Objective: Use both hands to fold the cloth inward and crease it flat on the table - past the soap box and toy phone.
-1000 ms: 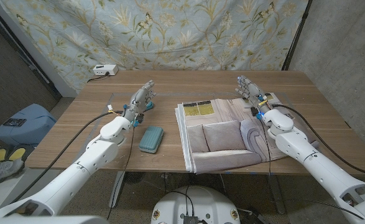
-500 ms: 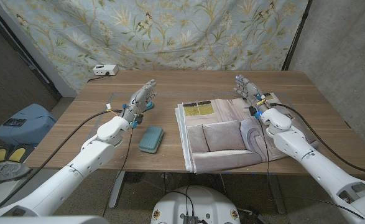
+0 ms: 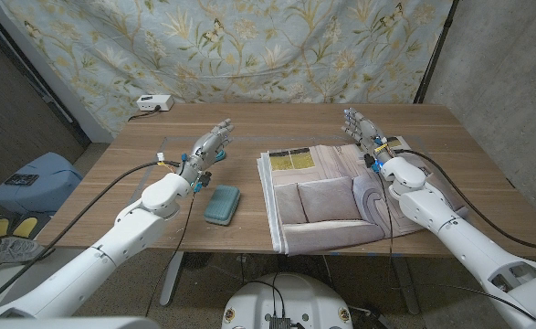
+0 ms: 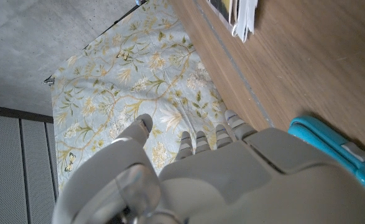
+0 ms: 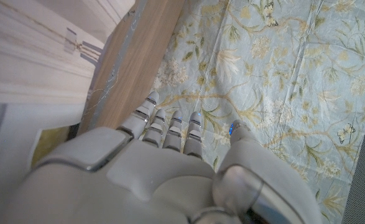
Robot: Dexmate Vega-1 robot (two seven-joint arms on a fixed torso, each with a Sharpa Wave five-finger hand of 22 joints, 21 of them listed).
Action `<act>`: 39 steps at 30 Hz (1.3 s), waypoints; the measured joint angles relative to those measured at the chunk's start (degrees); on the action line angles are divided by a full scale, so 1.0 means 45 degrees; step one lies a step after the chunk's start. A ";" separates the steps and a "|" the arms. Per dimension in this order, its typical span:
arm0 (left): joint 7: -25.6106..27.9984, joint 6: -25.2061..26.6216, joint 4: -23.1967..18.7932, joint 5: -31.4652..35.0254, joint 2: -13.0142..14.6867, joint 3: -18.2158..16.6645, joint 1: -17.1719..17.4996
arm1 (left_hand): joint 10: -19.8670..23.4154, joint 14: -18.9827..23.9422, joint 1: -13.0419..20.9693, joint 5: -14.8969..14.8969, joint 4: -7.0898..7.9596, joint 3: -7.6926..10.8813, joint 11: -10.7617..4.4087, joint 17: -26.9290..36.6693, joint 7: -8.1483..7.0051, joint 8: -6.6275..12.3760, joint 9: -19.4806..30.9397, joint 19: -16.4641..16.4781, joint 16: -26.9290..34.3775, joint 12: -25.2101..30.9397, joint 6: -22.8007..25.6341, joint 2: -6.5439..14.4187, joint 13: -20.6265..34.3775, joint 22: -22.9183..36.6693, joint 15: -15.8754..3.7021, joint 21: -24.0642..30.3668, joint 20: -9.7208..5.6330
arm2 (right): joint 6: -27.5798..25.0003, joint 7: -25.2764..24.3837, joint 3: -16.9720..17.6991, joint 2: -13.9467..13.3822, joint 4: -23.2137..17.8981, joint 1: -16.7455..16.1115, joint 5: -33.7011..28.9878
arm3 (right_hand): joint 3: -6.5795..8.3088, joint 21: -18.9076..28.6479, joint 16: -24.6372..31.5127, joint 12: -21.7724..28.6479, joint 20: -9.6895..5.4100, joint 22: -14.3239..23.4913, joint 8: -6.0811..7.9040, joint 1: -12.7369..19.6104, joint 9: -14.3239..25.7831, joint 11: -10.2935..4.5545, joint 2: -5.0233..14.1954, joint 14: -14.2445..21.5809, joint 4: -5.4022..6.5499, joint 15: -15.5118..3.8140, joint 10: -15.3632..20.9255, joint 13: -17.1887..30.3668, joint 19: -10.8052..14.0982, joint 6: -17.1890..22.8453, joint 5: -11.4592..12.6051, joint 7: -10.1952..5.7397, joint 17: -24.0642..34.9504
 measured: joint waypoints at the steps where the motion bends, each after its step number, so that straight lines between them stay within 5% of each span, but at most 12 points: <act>1: 0.0005 0.0037 0.0000 0.0095 0.0000 0.0000 0.0000 | 0.0000 0.0000 -0.0002 0.0000 -0.0024 0.0024 0.0000 0.0000 0.0000 0.0000 0.0000 0.0000 0.0000 0.0000 0.0000 -0.0002 0.0000 0.0000 0.0000 0.0000 0.0000 | 0.0000 0.0000 -0.0002 -0.0008 -0.0014 0.0006 -0.0003 | 0.0000 0.0000 0.0000 0.0000 0.0000 0.0000 0.0000 0.0000 0.0000 0.0000 0.0000 0.0000 0.0000 0.0000 0.0000 0.0000 0.0000 0.0000 0.0000 0.0000 0.0001; 39: -0.0885 0.0764 -0.2087 0.2791 0.1396 0.1163 -0.0187 | -0.0048 -0.0048 0.0218 0.0000 -0.0289 -0.0080 -0.0044 0.0001 -0.0070 0.0000 -0.0001 -0.0001 0.0000 0.0000 0.0070 -0.0117 0.0002 -0.0001 -0.0047 0.0000 0.0001 | -0.0358 -0.0183 0.0194 -0.0465 -0.0413 0.0214 -0.0147 | 0.0035 0.0000 0.0000 0.0000 0.0001 0.0000 0.0000 0.0000 -0.0001 0.0069 0.0000 -0.0113 -0.0178 0.0021 -0.0070 -0.0002 0.0002 -0.0001 0.0000 0.0000 -0.0059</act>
